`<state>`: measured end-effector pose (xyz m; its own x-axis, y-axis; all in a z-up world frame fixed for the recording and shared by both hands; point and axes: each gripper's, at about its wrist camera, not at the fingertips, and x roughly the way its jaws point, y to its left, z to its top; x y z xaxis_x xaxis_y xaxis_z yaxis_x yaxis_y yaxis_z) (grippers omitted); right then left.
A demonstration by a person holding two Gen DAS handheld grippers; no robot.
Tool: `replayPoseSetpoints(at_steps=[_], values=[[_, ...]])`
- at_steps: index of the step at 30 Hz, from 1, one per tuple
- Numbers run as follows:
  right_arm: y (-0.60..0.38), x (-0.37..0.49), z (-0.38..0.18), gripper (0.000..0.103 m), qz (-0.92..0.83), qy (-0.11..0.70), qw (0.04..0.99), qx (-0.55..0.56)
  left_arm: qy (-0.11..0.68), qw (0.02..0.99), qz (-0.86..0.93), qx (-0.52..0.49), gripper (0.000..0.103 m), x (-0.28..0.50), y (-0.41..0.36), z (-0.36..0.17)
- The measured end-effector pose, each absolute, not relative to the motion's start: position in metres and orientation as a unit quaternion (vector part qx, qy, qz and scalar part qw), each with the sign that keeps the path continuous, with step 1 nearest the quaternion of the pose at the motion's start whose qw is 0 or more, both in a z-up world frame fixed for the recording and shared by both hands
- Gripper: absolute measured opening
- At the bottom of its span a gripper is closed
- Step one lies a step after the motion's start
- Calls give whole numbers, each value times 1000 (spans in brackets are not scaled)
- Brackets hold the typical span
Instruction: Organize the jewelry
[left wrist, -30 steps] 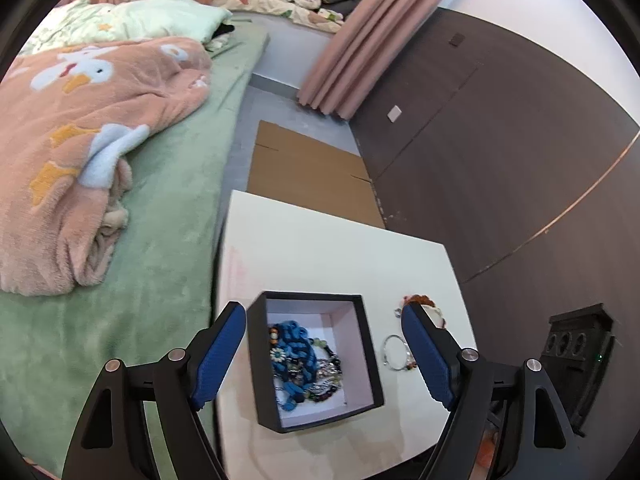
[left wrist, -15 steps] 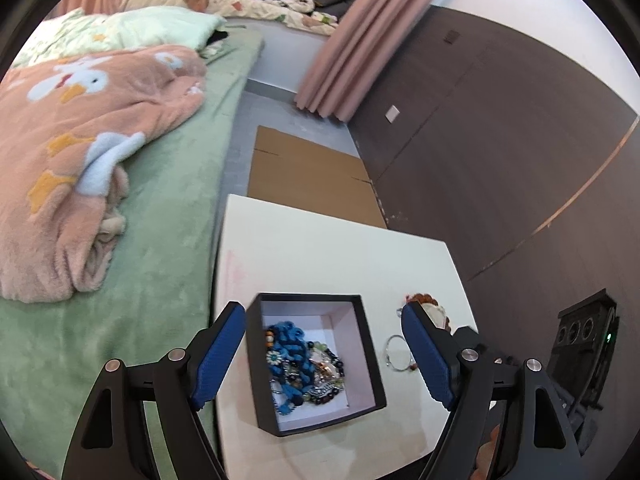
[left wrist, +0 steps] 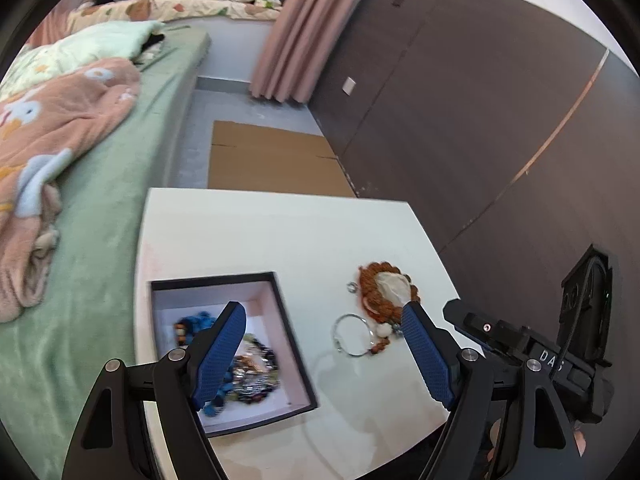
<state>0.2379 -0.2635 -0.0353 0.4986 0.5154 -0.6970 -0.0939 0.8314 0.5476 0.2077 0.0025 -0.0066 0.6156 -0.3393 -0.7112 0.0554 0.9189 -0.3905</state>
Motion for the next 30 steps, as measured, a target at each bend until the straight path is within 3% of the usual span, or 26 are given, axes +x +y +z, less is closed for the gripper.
replayPoseSetpoints(at_steps=[11, 30], values=[[-298, 251, -60, 73, 129, 520, 810, 237, 450, 874, -147, -106, 66, 219, -52, -29], [-341, 255, -88, 73, 63, 564, 774, 282, 467, 863, -148, -125, 37, 265, -97, -71]])
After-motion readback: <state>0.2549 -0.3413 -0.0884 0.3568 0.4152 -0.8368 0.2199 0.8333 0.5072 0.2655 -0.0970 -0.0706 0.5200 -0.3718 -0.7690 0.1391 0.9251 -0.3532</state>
